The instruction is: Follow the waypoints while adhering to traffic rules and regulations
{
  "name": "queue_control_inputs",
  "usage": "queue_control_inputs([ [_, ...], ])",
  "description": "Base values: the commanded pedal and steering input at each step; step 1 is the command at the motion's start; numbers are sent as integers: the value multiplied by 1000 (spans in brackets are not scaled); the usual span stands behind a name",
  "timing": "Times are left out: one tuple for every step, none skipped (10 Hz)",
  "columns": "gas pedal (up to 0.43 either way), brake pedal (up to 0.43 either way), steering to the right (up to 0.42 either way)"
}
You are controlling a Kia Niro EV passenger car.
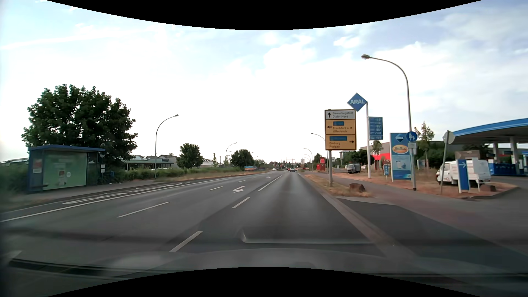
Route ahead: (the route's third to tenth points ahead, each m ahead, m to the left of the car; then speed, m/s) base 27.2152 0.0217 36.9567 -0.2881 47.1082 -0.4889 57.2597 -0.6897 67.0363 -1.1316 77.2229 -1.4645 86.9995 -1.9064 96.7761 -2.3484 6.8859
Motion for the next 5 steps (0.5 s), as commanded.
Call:
queue_control_inputs([
  [189,0,-1],
  [189,0,-11],
  [189,0,-13],
  [189,0,-11],
  [189,0,-9],
])
